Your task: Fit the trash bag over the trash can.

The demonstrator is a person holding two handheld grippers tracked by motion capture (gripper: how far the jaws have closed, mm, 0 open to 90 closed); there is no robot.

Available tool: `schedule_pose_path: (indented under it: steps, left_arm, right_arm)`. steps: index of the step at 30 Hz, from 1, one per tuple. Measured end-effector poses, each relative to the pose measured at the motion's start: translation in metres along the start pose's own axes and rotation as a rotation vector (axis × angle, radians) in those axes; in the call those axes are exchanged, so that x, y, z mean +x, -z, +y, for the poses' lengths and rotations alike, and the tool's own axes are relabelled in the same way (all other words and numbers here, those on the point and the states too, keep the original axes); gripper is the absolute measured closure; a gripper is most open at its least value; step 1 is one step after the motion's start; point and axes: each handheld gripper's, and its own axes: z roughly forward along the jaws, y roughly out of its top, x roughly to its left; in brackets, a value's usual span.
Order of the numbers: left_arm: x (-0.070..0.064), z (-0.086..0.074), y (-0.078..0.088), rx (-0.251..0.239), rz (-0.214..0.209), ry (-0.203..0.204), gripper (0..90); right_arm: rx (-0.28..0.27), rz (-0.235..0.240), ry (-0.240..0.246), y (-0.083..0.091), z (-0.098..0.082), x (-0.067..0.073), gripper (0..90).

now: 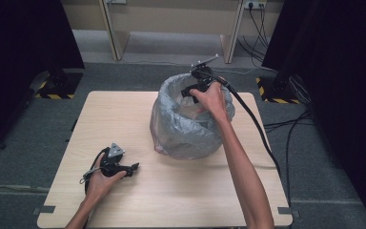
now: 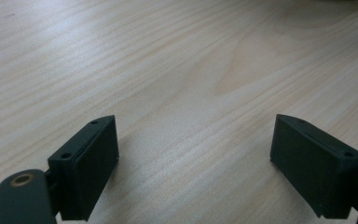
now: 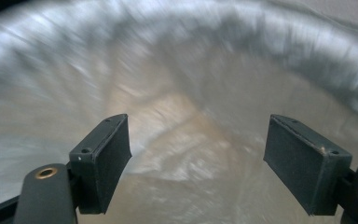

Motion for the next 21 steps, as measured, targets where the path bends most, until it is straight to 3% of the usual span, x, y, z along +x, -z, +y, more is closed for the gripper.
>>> schedule_pose_path:
  steps: [8, 17, 21]
  left_arm:
    - [0.000, 0.000, 0.000, 0.000, 0.000, -0.001, 14.3]
    - [0.000, 0.000, 0.000, 0.001, -0.001, -0.002, 14.3]
    - [0.000, 0.000, 0.000, -0.002, -0.002, -0.002, 14.3]
  right_arm:
    - [-0.087, 0.007, 0.041, 0.031, 0.014, 0.010, 20.7]
    - [-0.139, 0.007, 0.014, 0.051, 0.019, -0.006, 20.6]
    - [-0.165, -0.020, 0.003, 0.062, 0.019, -0.017, 20.4]
